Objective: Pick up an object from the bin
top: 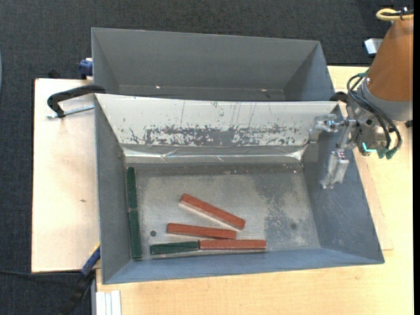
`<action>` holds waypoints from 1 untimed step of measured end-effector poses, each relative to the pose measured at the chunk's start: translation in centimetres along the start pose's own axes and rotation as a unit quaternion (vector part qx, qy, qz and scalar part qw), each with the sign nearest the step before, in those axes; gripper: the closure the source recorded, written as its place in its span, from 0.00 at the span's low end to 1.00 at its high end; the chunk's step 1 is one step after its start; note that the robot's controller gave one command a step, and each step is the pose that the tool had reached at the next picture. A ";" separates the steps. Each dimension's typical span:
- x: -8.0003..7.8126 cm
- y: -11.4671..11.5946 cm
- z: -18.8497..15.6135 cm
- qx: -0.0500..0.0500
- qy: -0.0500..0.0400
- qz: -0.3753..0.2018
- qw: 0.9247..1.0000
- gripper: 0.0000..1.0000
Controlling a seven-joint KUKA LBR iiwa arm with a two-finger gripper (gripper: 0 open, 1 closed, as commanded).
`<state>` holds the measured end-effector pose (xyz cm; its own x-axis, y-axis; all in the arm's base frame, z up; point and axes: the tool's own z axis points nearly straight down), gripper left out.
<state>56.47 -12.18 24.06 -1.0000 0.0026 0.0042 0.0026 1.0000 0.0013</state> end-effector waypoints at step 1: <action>-0.2 0.1 -0.4 0.001 -0.004 -0.001 1.000 1.00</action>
Offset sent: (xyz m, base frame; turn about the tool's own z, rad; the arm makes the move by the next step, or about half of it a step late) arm 0.0000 0.0000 0.0000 0.0000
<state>56.64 -12.11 24.50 -1.0000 -0.0003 -0.0040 -0.0003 1.0000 -0.0004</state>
